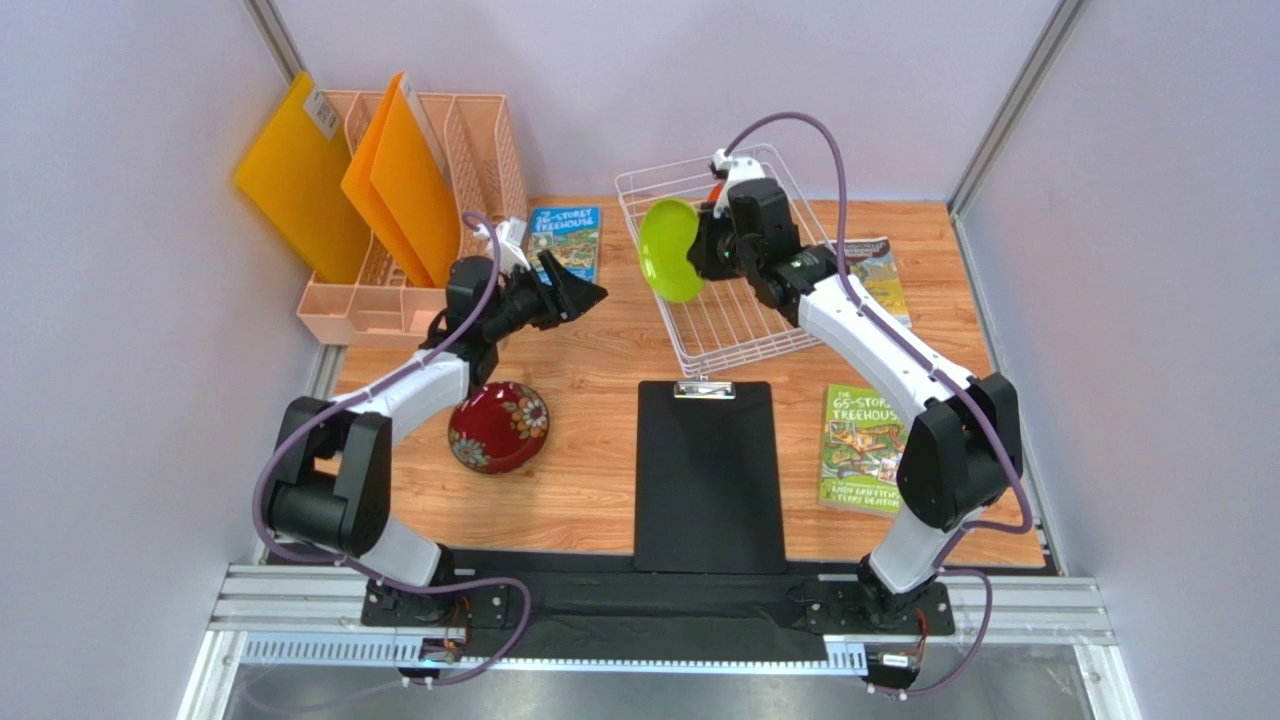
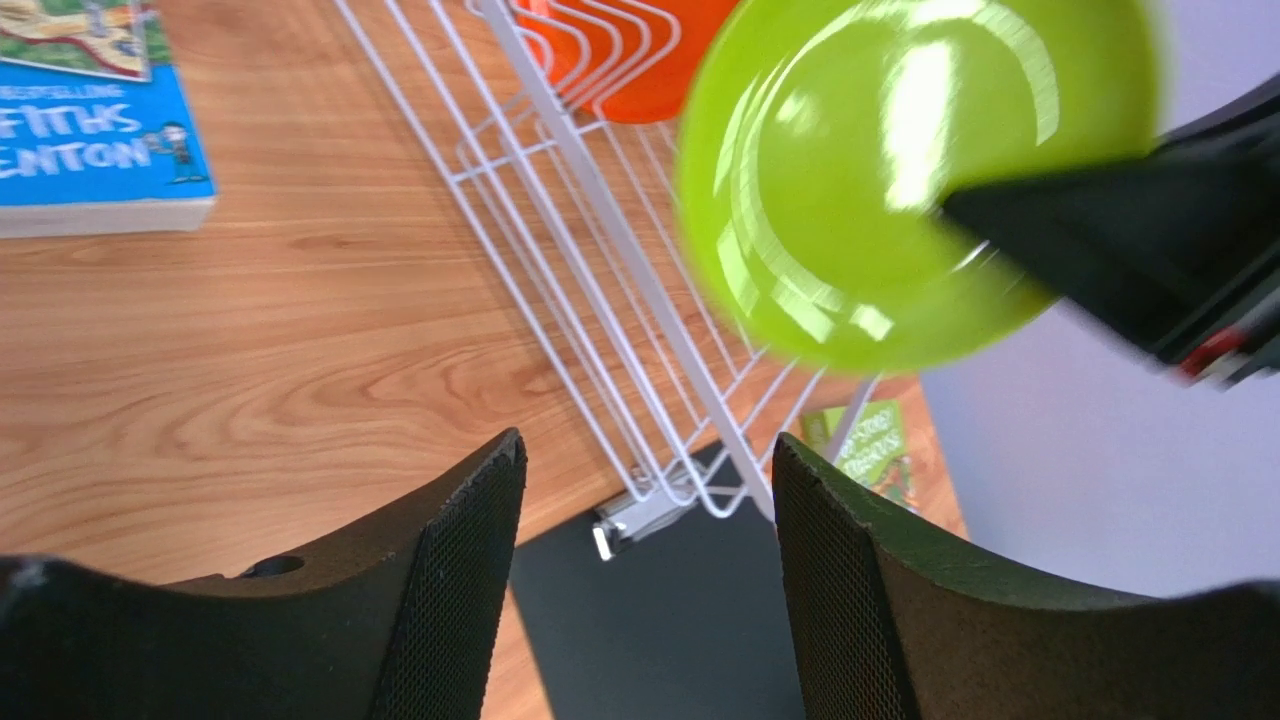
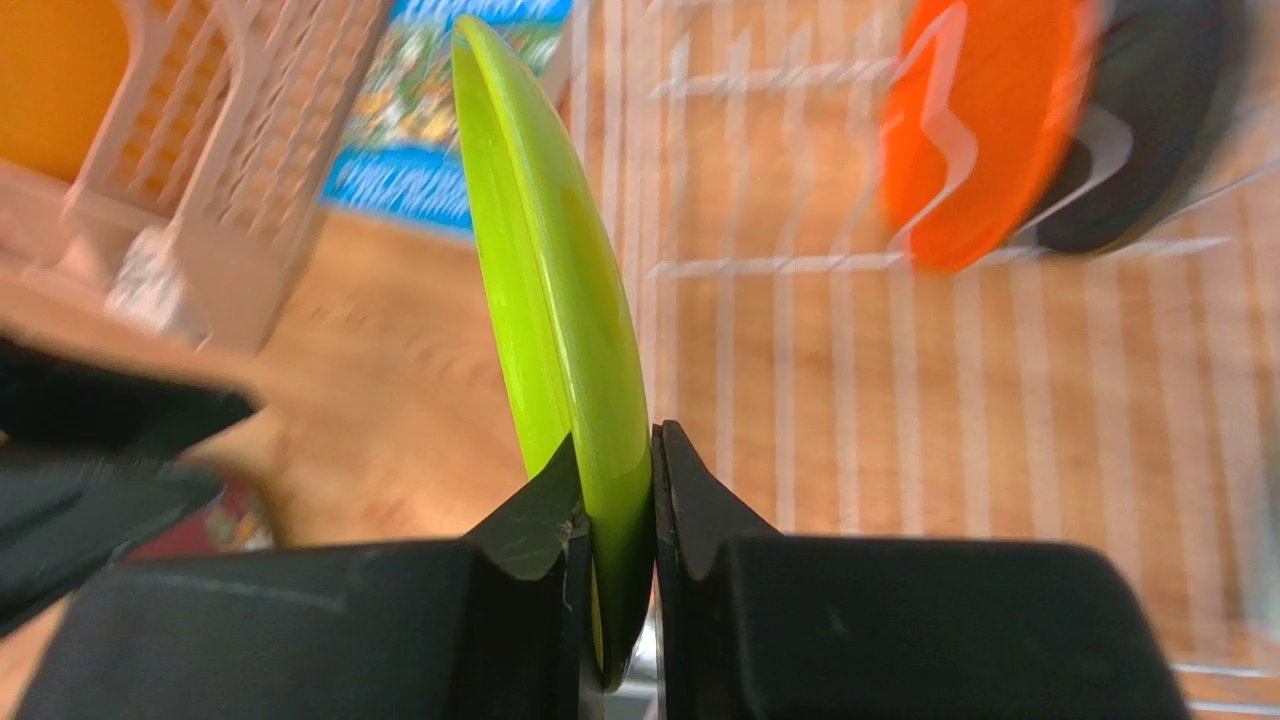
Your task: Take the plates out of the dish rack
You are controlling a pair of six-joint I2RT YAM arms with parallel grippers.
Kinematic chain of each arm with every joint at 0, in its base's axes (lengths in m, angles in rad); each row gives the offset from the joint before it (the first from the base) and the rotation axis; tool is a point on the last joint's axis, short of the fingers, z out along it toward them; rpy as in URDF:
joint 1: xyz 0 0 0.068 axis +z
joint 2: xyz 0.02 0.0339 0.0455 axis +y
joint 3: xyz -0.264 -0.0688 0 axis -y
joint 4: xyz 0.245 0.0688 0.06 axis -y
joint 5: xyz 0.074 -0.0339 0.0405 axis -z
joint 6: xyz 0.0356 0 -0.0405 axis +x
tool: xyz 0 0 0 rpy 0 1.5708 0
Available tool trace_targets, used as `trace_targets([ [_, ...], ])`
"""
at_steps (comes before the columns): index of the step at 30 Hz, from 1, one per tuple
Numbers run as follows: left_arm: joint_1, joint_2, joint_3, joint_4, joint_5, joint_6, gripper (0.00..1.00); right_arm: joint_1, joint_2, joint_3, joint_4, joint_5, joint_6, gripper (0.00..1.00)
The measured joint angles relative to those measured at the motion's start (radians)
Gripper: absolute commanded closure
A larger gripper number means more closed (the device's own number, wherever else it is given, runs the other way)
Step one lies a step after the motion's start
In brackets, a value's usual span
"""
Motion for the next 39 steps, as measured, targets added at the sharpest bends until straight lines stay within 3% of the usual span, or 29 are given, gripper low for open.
trace_targets([
  [6,-0.002,0.067,0.0,0.174,0.072,-0.114,0.32,0.006,-0.012,-0.164,0.047,-0.264,0.14,1.0],
  [12,-0.007,0.129,-0.003,0.31,0.109,-0.193,0.32,0.01,-0.031,-0.243,0.145,-0.391,0.23,1.0],
  [20,-0.017,0.12,-0.058,0.397,0.116,-0.216,0.32,0.004,-0.074,-0.274,0.185,-0.381,0.264,1.0],
  [31,-0.015,0.033,-0.137,0.391,0.047,-0.202,0.32,0.003,-0.166,-0.325,0.208,-0.333,0.272,1.0],
  [39,-0.015,0.045,-0.132,0.387,0.046,-0.208,0.32,-0.001,-0.184,-0.333,0.293,-0.41,0.325,1.0],
])
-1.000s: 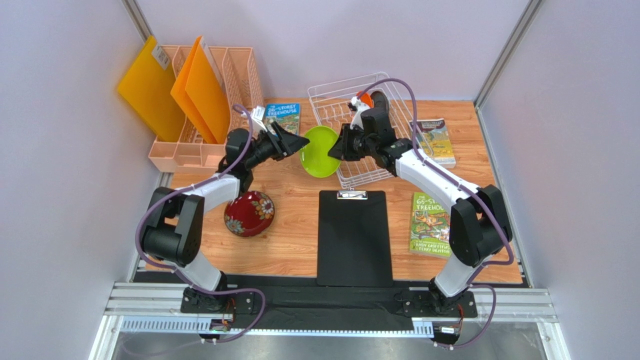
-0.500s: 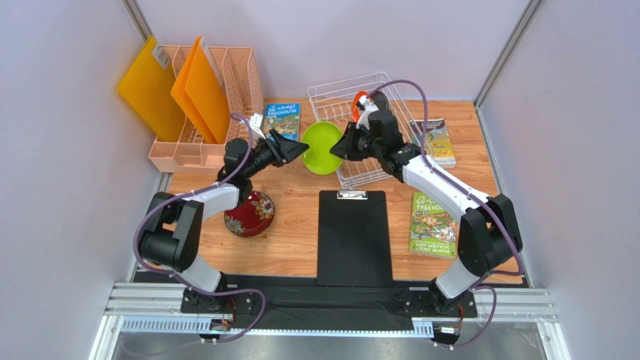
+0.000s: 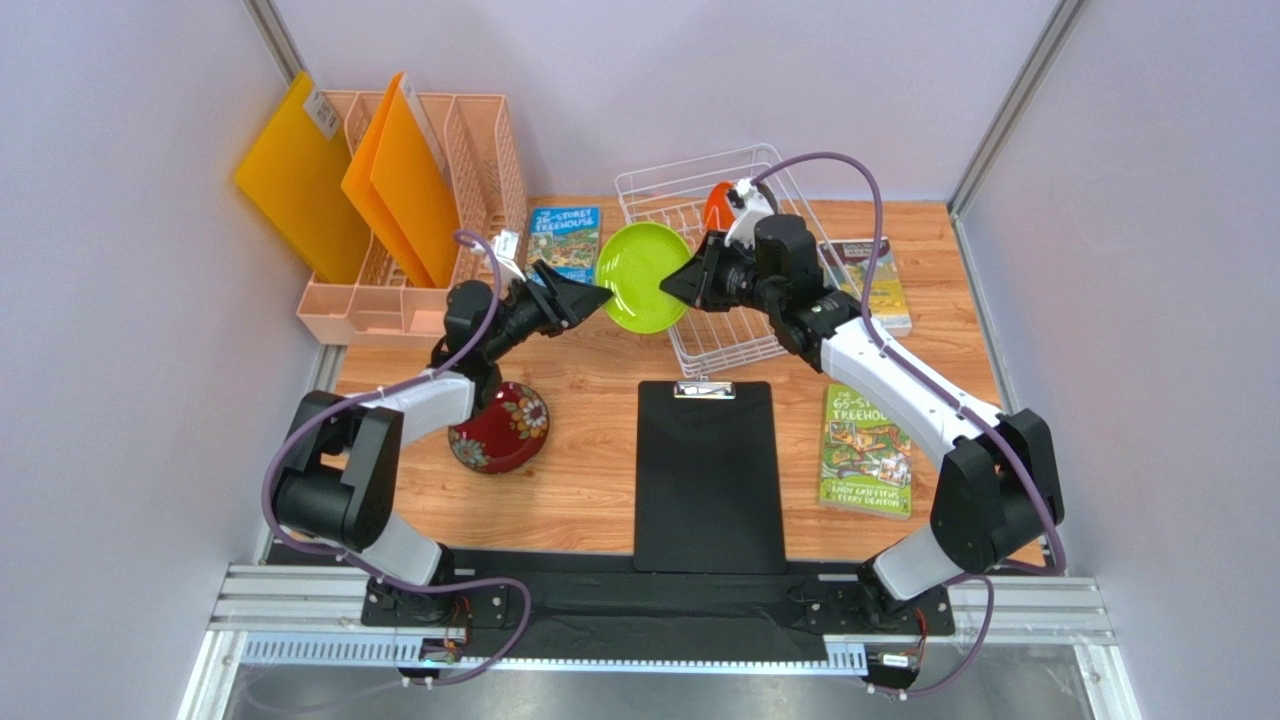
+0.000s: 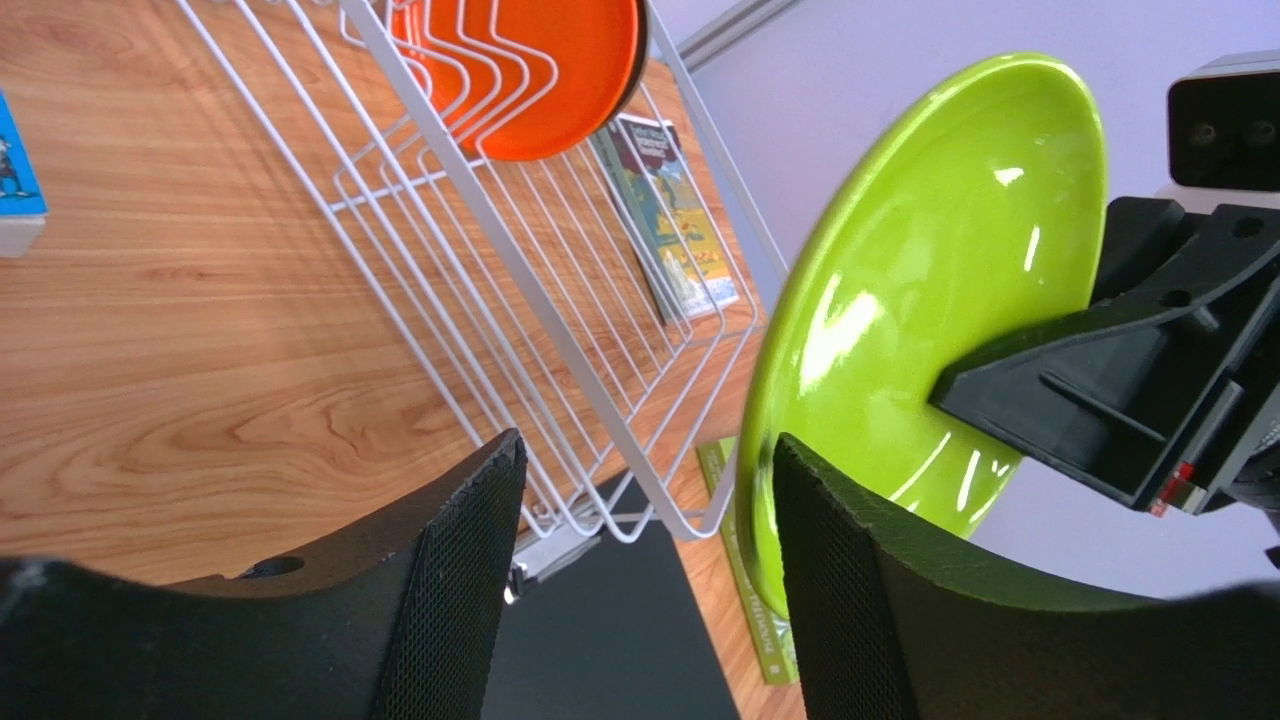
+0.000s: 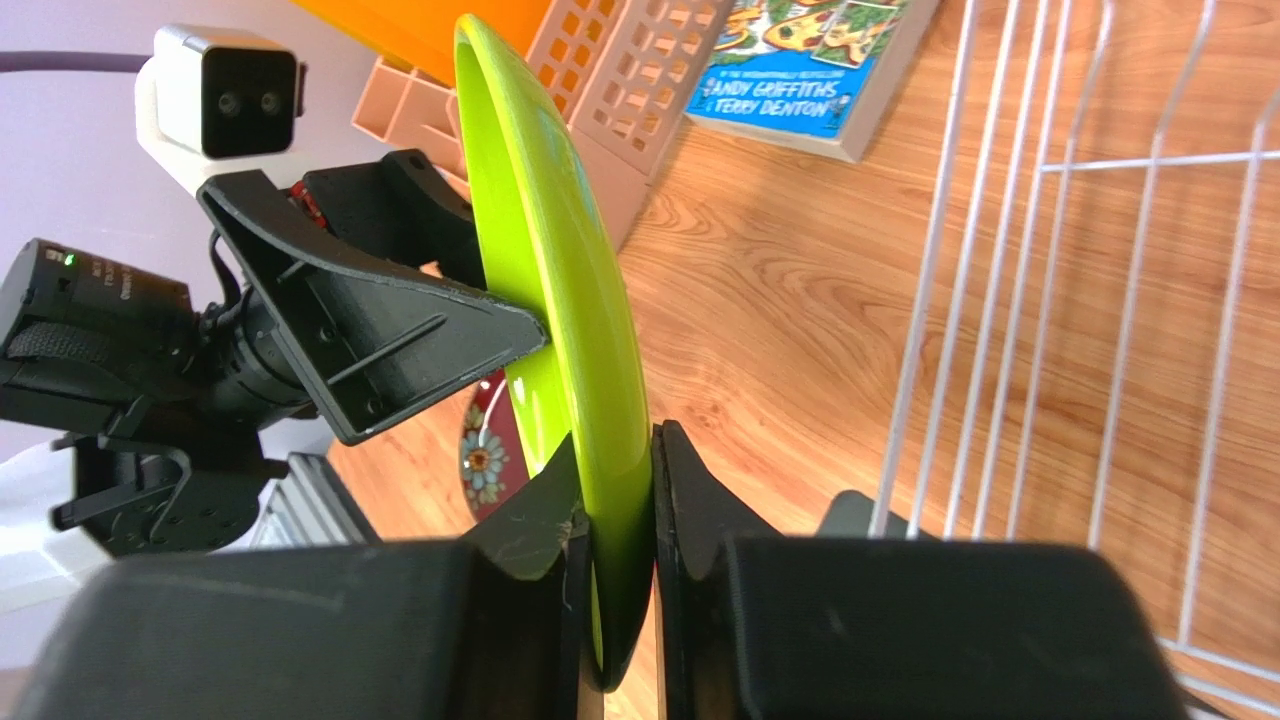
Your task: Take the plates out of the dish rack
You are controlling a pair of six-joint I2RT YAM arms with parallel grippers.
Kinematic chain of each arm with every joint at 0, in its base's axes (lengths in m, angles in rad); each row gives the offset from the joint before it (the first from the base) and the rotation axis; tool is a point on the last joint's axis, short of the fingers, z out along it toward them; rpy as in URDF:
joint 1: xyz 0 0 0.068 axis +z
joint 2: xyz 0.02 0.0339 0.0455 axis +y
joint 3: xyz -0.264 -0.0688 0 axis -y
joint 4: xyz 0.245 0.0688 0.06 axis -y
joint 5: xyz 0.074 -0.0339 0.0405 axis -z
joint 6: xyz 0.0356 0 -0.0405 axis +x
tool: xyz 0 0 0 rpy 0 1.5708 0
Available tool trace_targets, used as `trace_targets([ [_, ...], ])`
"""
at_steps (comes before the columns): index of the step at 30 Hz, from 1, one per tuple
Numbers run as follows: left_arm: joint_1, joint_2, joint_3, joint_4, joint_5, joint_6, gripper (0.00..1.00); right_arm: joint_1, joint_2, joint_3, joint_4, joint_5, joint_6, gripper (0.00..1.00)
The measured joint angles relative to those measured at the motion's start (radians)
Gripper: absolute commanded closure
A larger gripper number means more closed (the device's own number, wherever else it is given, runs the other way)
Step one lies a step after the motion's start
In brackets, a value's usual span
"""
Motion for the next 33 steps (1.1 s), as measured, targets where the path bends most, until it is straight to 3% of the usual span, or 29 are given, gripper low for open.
trace_targets([
  [4,-0.005,0.031,0.035,0.039,0.025,-0.031,0.45,-0.006,0.03,-0.016,0.062,-0.061,0.047,1.0],
  [6,-0.008,0.05,0.052,0.075,0.036,-0.051,0.62,-0.006,0.053,-0.026,0.098,-0.098,0.08,1.0],
  [7,-0.009,0.057,0.056,0.091,0.042,-0.064,0.8,-0.006,0.065,-0.027,0.11,-0.116,0.093,1.0],
  [10,0.001,0.073,0.059,0.149,0.064,-0.108,1.0,-0.017,0.089,-0.039,0.138,-0.157,0.143,1.0],
  [13,0.007,0.074,0.059,0.201,0.079,-0.149,1.0,-0.035,0.09,-0.047,0.174,-0.2,0.19,0.94],
  [17,0.005,0.063,0.041,0.213,0.069,-0.147,1.0,-0.036,0.09,-0.047,0.175,-0.209,0.183,0.45],
  [20,-0.007,0.007,-0.01,0.129,0.022,-0.076,1.0,-0.034,0.089,-0.043,0.14,-0.19,0.149,0.31],
  [23,-0.015,-0.098,-0.068,-0.038,-0.061,0.019,1.0,-0.04,0.079,-0.039,0.076,-0.14,0.105,0.26],
  [33,-0.014,-0.63,-0.148,-0.63,-0.486,0.265,1.0,-0.151,-0.045,-0.037,-0.079,0.012,-0.025,0.25],
])
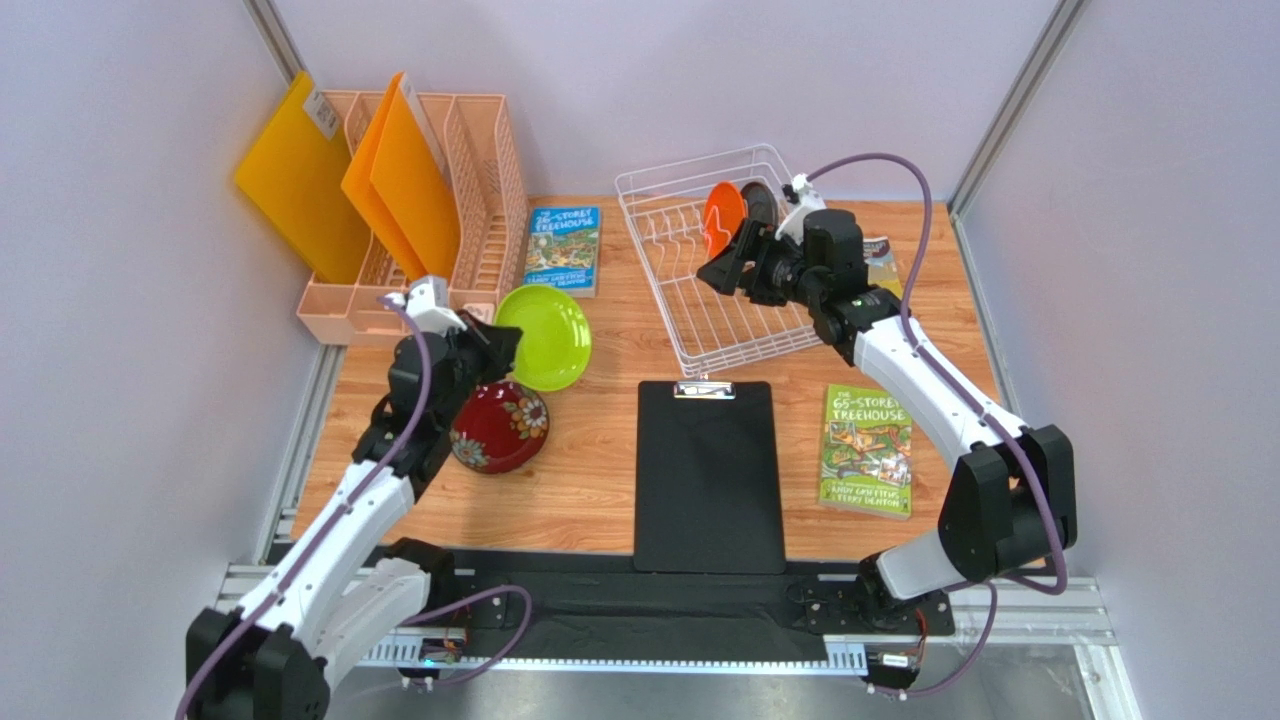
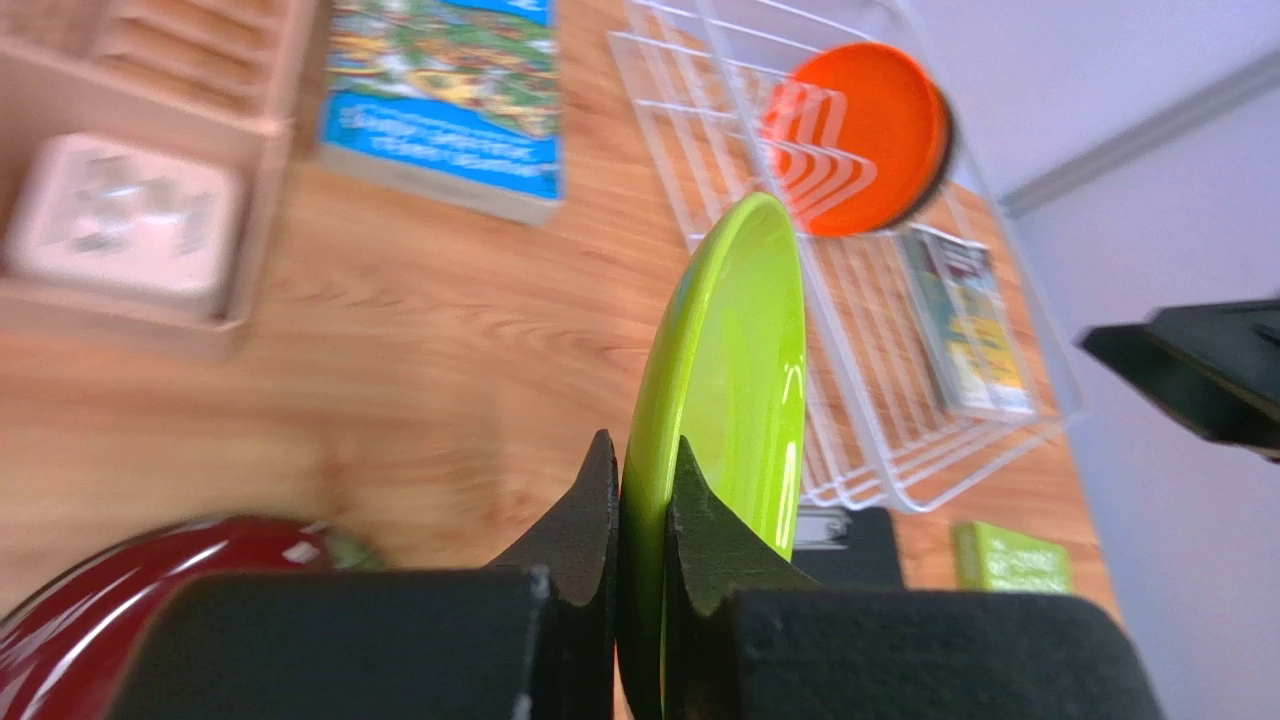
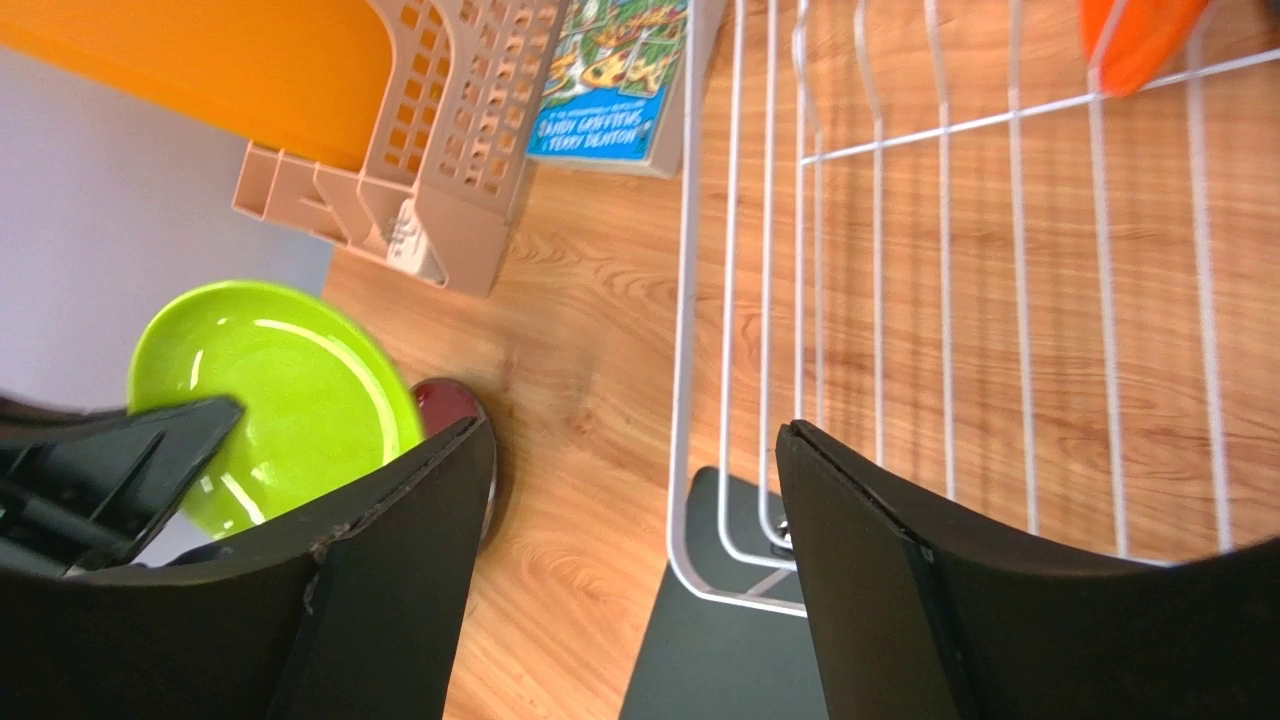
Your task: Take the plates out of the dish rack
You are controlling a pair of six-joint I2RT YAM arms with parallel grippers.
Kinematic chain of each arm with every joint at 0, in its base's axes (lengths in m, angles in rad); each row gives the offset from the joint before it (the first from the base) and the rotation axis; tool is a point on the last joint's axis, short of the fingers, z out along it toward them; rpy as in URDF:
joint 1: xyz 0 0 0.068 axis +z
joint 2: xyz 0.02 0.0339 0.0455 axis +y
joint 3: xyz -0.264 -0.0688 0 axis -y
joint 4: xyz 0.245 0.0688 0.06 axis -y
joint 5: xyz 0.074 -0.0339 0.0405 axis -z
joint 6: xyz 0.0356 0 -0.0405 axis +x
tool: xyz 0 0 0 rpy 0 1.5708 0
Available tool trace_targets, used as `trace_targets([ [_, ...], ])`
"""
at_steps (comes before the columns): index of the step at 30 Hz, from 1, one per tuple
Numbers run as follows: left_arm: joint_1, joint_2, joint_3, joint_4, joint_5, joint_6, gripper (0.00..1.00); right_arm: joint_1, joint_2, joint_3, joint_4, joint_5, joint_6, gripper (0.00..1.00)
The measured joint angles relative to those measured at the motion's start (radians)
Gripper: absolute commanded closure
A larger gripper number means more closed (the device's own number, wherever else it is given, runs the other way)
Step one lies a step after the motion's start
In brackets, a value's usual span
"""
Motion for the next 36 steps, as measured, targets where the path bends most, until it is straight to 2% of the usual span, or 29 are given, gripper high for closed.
trace_targets([
  [4,0.0,-0.145,0.0,-0.268,-0.186,0.016,1.0,-0.014,-0.003,0.006,-0.026,0.009,-0.017,0.25],
  [8,0.003,-0.209,-0.016,-0.428,-0.277,0.018,1.0,-0.014,-0.001,0.007,-0.04,0.008,-0.021,0.26],
  [14,0.005,-0.22,-0.087,-0.526,-0.34,0.01,1.0,-0.015,0.016,0.021,-0.044,0.007,-0.026,0.26],
  [20,0.008,-0.188,-0.139,-0.516,-0.355,-0.015,1.0,-0.027,0.029,0.032,-0.067,0.0,-0.034,0.26],
  [21,0.012,-0.187,-0.14,-0.512,-0.355,-0.015,0.98,-0.029,0.029,0.033,-0.071,-0.001,-0.035,0.26],
  [23,0.014,-0.179,-0.142,-0.503,-0.355,-0.019,0.84,-0.034,0.029,0.033,-0.077,-0.002,-0.038,0.26],
  [24,0.016,-0.175,-0.142,-0.496,-0.355,-0.021,0.74,-0.035,0.029,0.033,-0.081,-0.003,-0.04,0.26],
  [27,0.019,-0.169,-0.142,-0.482,-0.356,-0.027,0.56,-0.043,0.029,0.033,-0.084,-0.003,-0.044,0.26],
  [28,0.019,-0.168,-0.143,-0.484,-0.356,-0.028,0.52,-0.046,0.029,0.033,-0.085,-0.003,-0.045,0.26],
  [30,0.019,-0.167,-0.148,-0.488,-0.361,-0.027,0.49,-0.05,0.03,0.036,-0.094,0.0,-0.05,0.26],
  [36,0.019,-0.167,-0.159,-0.501,-0.377,-0.03,0.48,-0.06,0.063,0.079,-0.12,0.027,-0.068,0.26],
])
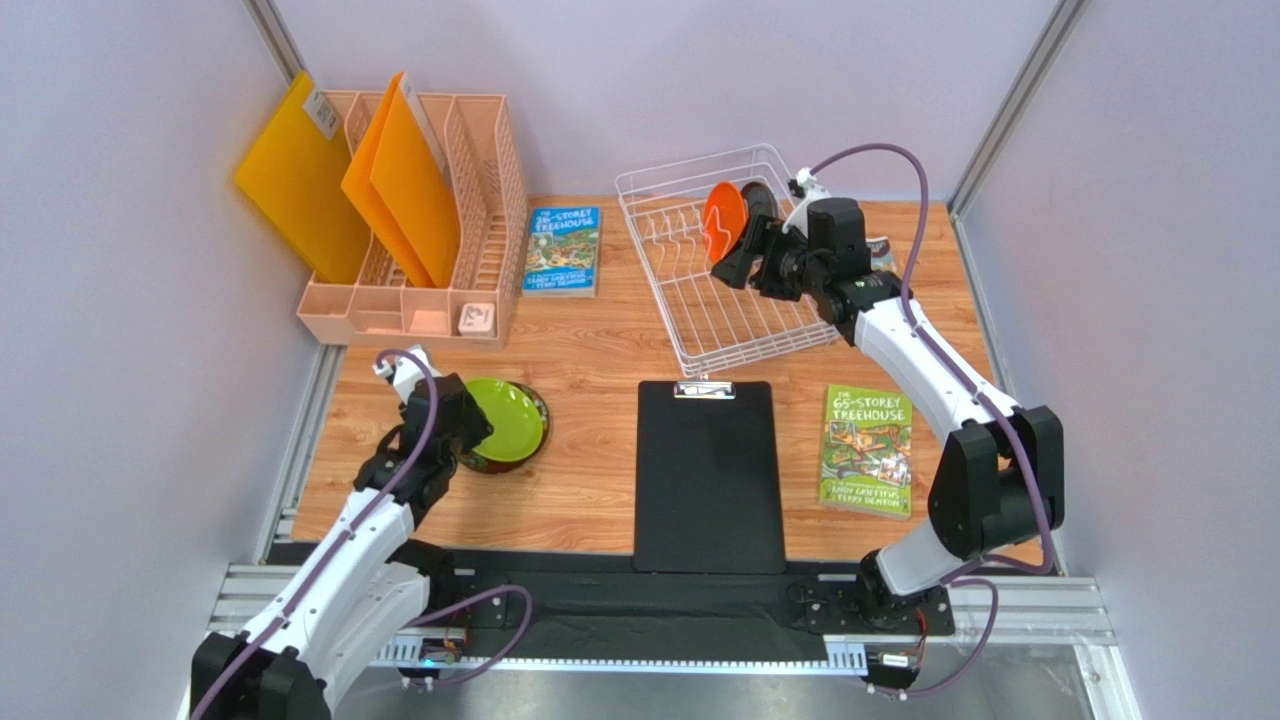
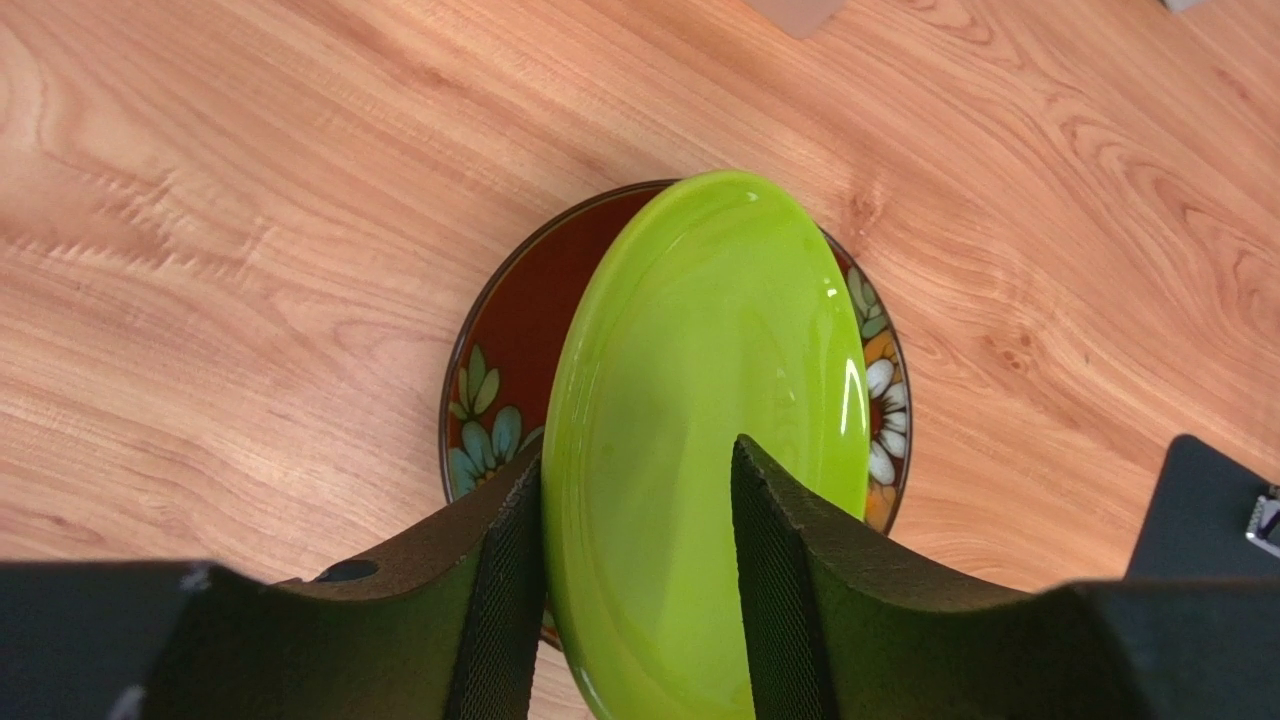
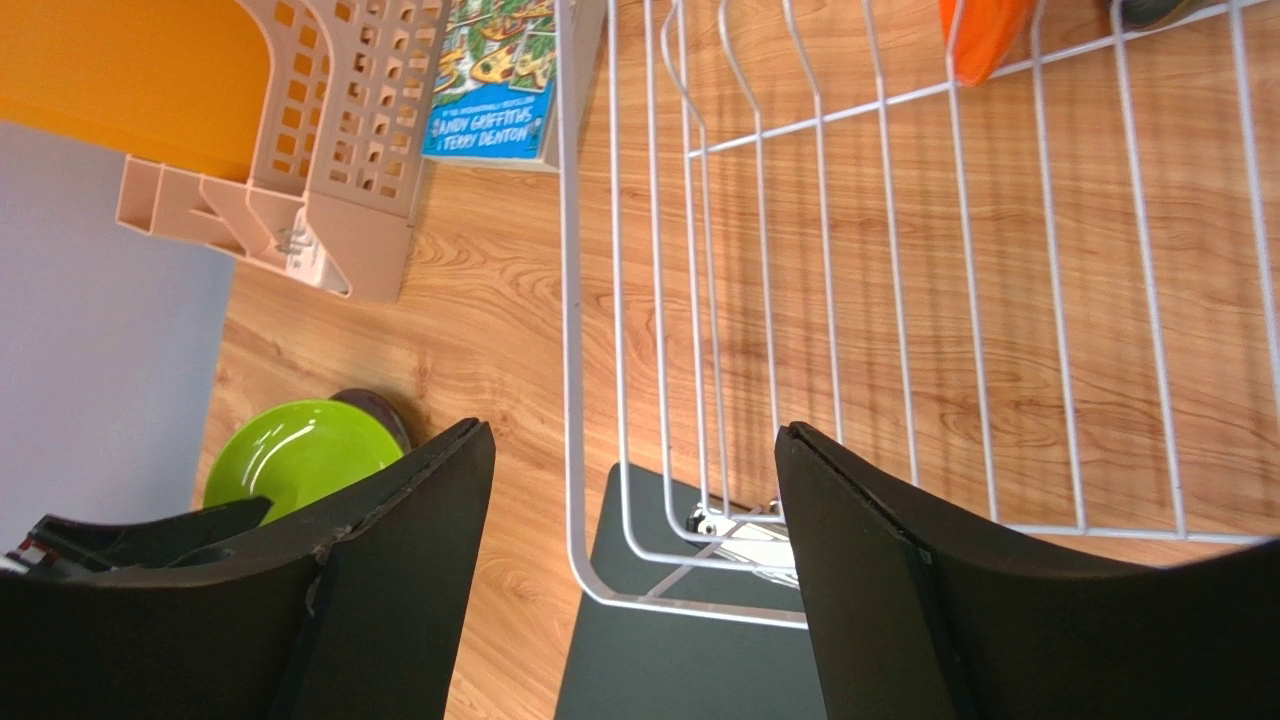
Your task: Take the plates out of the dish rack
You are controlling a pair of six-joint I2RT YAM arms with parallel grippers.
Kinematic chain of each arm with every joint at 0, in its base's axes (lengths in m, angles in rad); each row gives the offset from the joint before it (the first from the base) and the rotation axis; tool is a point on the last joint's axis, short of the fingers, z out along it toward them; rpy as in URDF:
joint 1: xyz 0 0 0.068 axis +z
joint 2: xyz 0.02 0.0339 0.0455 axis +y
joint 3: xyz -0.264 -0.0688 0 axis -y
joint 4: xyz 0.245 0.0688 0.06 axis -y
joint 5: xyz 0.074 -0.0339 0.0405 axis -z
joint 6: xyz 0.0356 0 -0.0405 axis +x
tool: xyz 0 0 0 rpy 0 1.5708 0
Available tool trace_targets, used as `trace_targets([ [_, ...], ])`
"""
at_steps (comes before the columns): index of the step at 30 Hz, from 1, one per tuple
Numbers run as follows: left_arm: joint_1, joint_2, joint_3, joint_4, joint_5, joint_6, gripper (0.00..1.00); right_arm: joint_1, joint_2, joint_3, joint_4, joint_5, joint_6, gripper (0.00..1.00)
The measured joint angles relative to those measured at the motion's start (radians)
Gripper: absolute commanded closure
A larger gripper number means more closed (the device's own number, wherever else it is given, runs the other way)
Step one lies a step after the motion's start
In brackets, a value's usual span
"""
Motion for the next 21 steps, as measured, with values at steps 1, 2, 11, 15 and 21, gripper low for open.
trace_targets([
  [1,0.0,0.001,-0.003,0.0,-0.002,0.0,0.48,-0.003,0.006,0.008,-0.006,0.005,-0.003,0.26],
  [2,0.0,0.002,-0.005,0.0,-0.005,0.0,0.48,-0.006,0.013,0.015,-0.009,0.008,-0.005,0.26],
  [11,0.001,0.077,-0.038,0.025,-0.023,0.002,0.48,-0.031,0.077,0.078,-0.021,0.019,-0.011,0.26],
  [15,0.002,0.122,-0.046,0.037,-0.03,0.0,0.44,-0.037,0.101,0.085,-0.029,0.021,-0.014,0.26],
  [21,0.003,0.157,-0.045,0.037,-0.035,0.0,0.35,-0.043,0.148,0.134,-0.047,0.032,-0.026,0.25],
])
